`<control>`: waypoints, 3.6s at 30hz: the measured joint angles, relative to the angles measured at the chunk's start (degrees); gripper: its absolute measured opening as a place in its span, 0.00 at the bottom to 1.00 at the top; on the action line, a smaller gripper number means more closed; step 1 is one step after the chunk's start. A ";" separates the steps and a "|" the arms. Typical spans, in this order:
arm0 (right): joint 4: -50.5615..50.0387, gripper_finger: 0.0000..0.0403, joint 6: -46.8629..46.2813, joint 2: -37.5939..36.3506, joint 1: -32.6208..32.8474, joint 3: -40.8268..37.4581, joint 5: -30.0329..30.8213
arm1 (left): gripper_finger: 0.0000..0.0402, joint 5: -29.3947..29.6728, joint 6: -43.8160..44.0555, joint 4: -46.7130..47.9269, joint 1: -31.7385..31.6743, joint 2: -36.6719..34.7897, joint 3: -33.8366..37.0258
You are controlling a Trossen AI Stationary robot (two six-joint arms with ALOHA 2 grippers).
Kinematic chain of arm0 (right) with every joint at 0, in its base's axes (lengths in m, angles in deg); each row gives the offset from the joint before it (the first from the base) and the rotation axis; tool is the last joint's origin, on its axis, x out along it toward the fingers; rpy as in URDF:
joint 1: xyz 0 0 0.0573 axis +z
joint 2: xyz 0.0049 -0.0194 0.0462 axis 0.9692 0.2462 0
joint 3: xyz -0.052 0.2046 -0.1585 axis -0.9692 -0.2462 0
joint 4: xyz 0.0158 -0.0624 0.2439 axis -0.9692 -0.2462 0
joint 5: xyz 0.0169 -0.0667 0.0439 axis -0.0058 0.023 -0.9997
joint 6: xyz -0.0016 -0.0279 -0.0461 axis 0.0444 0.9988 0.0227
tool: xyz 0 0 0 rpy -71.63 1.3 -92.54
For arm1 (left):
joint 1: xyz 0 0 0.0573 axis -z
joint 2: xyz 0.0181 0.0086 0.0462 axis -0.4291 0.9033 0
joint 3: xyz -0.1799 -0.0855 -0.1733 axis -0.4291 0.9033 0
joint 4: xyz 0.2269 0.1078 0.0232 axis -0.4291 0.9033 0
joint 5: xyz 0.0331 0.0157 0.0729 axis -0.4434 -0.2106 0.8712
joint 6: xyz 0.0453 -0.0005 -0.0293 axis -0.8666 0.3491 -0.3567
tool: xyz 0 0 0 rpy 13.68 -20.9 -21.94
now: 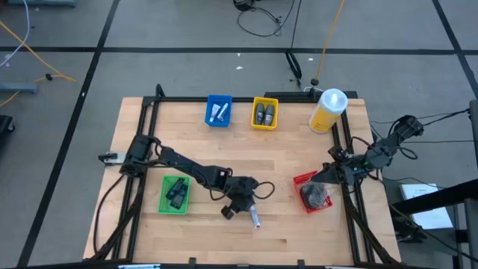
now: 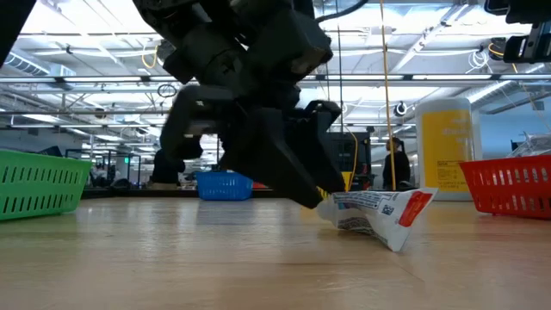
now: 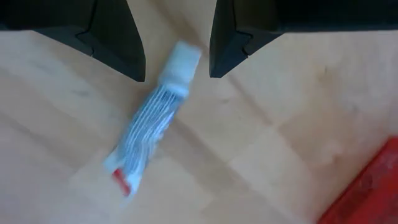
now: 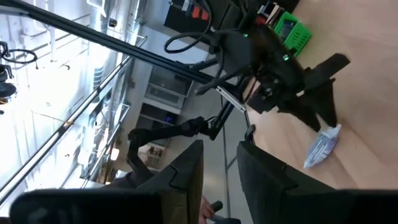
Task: Pick & Place Travel size toiletries
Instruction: Put the white toothpaste into the blue basket
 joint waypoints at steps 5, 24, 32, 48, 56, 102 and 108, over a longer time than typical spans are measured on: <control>-0.37 0.22 0.00 -0.02 -0.02 0.00 0.06 | 0.44 0.29 -0.79 -0.39 1.19 1.55 0.02; -0.89 0.22 -0.15 -0.02 -0.01 0.00 1.48 | 0.44 0.16 8.30 -5.87 3.12 2.45 -0.18; -1.19 0.22 -0.15 -0.01 0.00 0.00 1.51 | 0.44 1.90 8.31 -6.36 3.15 2.73 -0.26; -1.24 0.22 -0.17 0.00 0.00 0.00 2.99 | 0.33 1.79 9.89 -6.14 3.09 3.81 -0.33; -1.41 0.22 -0.20 0.00 0.00 0.00 2.99 | 0.13 1.66 13.74 -6.47 3.21 3.85 -0.33; -2.01 0.22 3.30 1.87 -0.02 0.04 2.87 | 0.11 49.99 66.32 38.54 -17.18 -31.90 -0.31; -1.98 0.22 3.21 2.56 0.00 0.04 2.95 | 0.11 47.89 67.79 38.41 -26.54 -29.79 -0.29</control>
